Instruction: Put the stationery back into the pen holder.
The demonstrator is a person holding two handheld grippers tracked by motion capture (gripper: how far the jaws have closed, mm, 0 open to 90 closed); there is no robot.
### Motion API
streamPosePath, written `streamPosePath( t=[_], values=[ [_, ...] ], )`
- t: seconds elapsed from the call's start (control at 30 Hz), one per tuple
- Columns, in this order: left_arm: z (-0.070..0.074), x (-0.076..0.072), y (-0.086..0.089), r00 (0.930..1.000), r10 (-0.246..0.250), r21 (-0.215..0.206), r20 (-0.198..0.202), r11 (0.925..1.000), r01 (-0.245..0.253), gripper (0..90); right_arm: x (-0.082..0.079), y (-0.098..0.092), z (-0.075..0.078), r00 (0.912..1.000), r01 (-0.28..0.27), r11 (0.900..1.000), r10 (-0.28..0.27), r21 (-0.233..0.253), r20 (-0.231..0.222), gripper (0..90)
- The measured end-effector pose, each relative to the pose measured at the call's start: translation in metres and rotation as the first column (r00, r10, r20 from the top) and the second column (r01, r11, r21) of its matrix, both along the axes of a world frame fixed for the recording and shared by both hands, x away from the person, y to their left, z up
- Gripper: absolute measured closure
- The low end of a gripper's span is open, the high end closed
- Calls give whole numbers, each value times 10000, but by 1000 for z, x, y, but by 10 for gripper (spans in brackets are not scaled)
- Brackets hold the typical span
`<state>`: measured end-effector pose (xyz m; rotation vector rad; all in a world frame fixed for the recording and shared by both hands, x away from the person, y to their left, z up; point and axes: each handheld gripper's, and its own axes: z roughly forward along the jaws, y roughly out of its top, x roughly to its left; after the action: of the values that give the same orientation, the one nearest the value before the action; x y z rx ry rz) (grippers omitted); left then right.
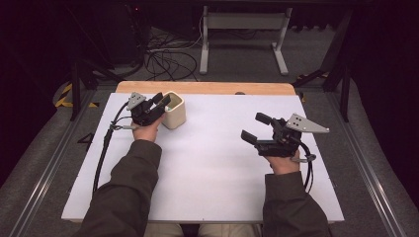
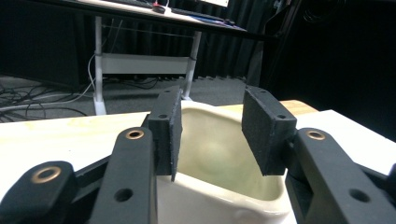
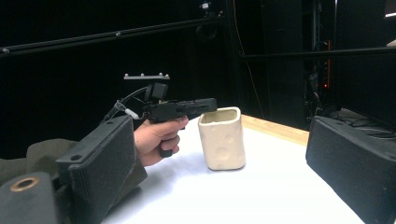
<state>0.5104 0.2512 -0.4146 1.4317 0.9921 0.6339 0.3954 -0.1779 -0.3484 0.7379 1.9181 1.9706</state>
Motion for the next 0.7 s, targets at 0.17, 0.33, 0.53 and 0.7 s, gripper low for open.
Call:
streamPosePath(
  t=[0.17, 0.33, 0.53, 0.7],
  values=[
    [3, -3, -1, 10000, -84, 40, 51, 10000, 84, 546, 0, 0, 0, 10000, -3, 10000, 3, -24, -2, 90],
    [7, -8, -3, 9996, -292, 37, 62, 9996, 291, 477, 0, -1, 0, 10000, 55, 10000, -55, -48, 5, 90],
    [15, -16, -5, 9992, -334, 313, 214, 9990, 327, 372, 0, 0, 0, 10000, 46, 10000, -46, -84, -11, 90],
    [20, -23, -6, 9986, -457, 396, 269, 9982, 446, 294, -1, 0, 0, 10000, 57, 9999, -57, -117, -1, 91]
  ],
)
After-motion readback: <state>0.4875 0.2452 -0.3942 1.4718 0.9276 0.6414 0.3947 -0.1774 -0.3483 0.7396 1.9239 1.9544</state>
